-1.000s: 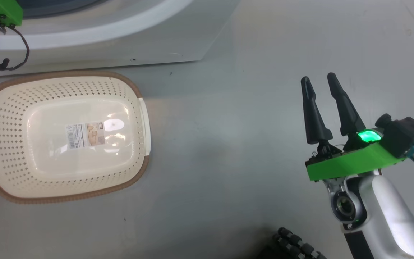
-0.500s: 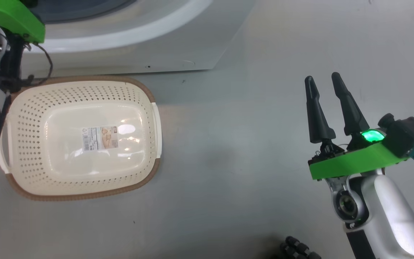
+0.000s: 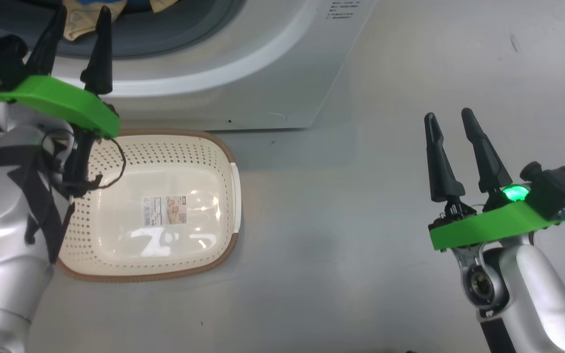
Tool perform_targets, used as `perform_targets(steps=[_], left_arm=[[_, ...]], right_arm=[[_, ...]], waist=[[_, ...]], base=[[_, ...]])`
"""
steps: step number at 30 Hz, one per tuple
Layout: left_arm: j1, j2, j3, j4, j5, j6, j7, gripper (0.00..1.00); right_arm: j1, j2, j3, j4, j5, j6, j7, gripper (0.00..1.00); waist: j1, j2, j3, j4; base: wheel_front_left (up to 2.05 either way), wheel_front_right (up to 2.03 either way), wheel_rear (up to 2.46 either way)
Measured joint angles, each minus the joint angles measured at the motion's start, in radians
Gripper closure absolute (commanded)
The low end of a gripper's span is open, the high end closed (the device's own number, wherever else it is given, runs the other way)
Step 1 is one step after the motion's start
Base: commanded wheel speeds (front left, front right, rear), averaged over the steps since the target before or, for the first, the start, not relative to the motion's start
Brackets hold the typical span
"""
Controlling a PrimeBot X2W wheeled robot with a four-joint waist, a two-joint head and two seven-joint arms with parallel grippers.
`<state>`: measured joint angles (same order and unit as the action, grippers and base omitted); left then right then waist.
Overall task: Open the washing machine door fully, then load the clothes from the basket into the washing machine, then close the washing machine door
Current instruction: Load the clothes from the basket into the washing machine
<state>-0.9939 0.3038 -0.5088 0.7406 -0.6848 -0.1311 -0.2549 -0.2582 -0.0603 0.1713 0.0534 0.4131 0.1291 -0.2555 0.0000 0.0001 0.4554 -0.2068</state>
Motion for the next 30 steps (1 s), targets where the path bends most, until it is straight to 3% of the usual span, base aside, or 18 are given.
perform_targets(steps=[14, 30], left_arm=[[0.279, -0.048, 0.142, -0.126, 0.118, 0.0, 0.0, 0.0], [0.53, -0.07, 0.272, -0.255, 0.201, 0.0, 0.0, 0.0]], right_arm=[[0.094, -0.065, -0.038, 0.019, 0.001, 0.0, 0.0, 0.0], [0.18, -0.092, -0.087, 0.023, 0.002, 0.0, 0.0, 0.0]], waist=[[0.0, 0.0, -0.139, 0.058], [0.0, 0.0, -0.244, 0.114]], base=[[0.0, 0.0, 0.0], [0.0, 0.0, 0.0]])
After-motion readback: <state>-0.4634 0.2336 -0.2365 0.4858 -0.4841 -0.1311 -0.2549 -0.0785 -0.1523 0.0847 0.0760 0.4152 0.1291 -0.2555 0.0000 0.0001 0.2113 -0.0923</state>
